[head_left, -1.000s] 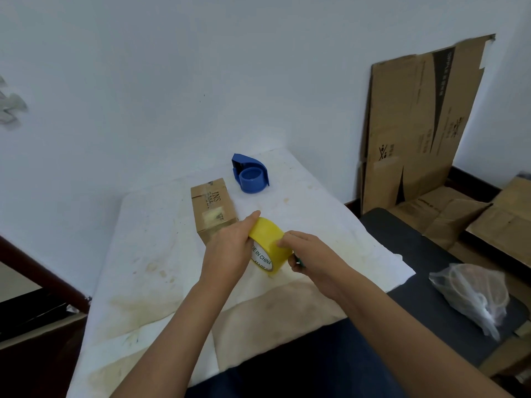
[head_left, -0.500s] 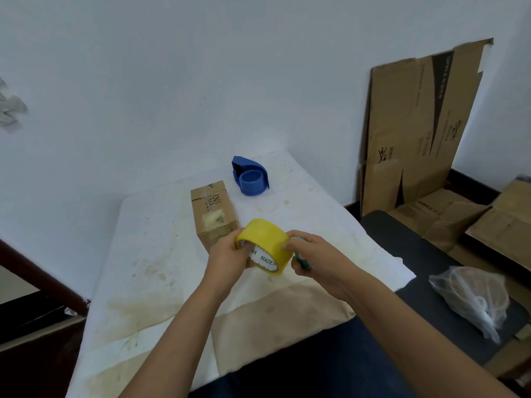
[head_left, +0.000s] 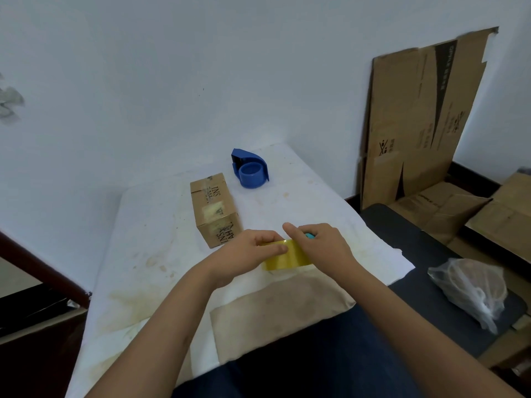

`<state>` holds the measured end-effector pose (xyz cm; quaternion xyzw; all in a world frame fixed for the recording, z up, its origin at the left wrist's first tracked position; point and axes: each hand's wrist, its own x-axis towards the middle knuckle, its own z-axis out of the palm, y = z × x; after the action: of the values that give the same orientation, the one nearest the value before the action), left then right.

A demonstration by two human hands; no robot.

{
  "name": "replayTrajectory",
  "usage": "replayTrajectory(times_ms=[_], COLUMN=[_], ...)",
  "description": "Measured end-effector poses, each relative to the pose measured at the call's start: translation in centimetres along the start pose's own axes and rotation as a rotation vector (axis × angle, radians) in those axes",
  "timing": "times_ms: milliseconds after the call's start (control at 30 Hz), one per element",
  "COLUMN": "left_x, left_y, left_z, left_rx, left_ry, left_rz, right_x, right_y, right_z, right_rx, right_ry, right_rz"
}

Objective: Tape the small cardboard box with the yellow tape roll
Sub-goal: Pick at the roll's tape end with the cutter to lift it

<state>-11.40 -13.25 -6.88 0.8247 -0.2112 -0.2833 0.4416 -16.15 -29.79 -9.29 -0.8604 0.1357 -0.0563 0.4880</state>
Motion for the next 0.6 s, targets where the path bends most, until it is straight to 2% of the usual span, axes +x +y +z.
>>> replayTrajectory(times_ms=[233, 433, 600], left_x=[-0.5, -0.8, -0.8], left_y=[-0.5, -0.8, -1.4], left_z=[-0.7, -1.6, -1.7], left_rx=[-0.088, -0.104, -0.22], left_ry=[-0.126, -0.223, -0.199], left_rz=[0.0, 0.048, 0.073], right_x=[0.4, 0.4, 0.3], right_y=[0.0, 0.0, 0.2], right_z=[-0.5, -1.4, -2.0], right_rx=[-0.021, 0.165, 0.304], right_ry=[-0.045, -0.165, -0.255], right_rz=[-0.018, 0.06, 0.122])
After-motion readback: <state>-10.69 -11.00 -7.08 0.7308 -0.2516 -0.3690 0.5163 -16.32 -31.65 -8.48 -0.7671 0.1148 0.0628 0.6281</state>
